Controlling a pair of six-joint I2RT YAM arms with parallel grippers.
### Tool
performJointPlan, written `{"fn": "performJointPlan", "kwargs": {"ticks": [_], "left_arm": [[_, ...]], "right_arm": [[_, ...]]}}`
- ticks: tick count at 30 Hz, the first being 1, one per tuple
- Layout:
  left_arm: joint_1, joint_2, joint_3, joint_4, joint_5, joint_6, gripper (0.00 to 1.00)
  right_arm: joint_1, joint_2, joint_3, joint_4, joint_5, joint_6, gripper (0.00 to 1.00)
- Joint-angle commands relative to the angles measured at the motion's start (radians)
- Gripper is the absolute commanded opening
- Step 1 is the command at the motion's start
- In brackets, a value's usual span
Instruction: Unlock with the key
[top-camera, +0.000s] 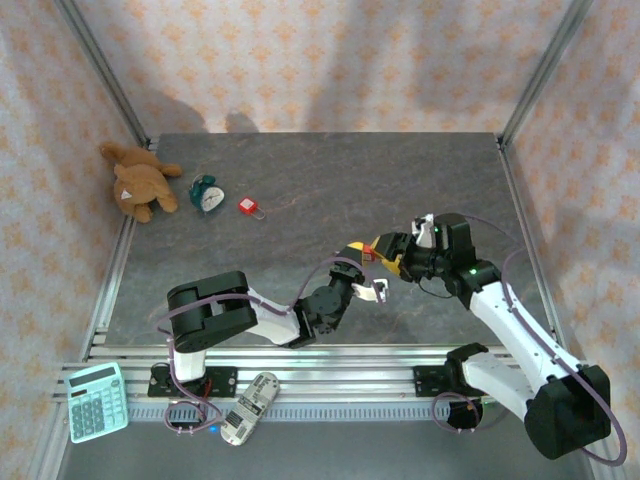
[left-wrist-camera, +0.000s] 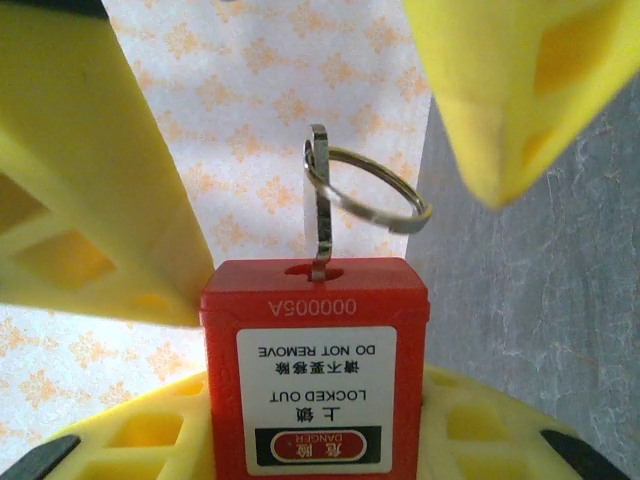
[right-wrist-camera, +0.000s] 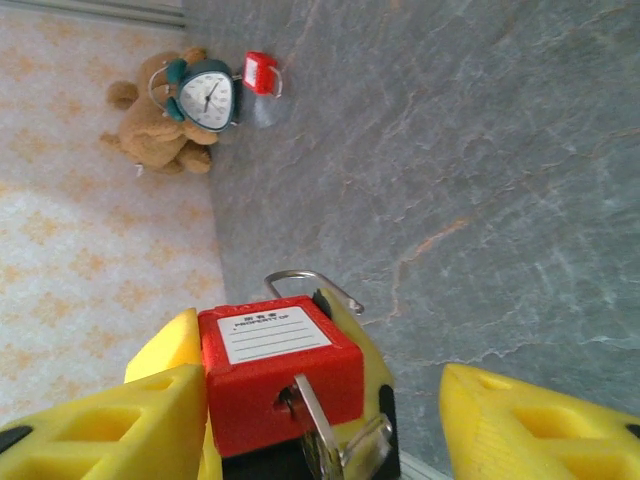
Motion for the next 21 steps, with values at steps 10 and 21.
{"fn": "performJointPlan", "kwargs": {"ticks": [10,21], "left_arm": [[0.000,-0.014,-0.042,-0.053,-0.048,-0.128,0.36],[0.005,-0.056,-0.074,-0.307,-0.018,-0.332,0.40]], "right_arm": [[-0.117,-0.066,0.120,-0.232,0.104,-0.154,0.65],[-0.225,-0.079,0.121,-0.295,0.111,-0.223,0.64]]}}
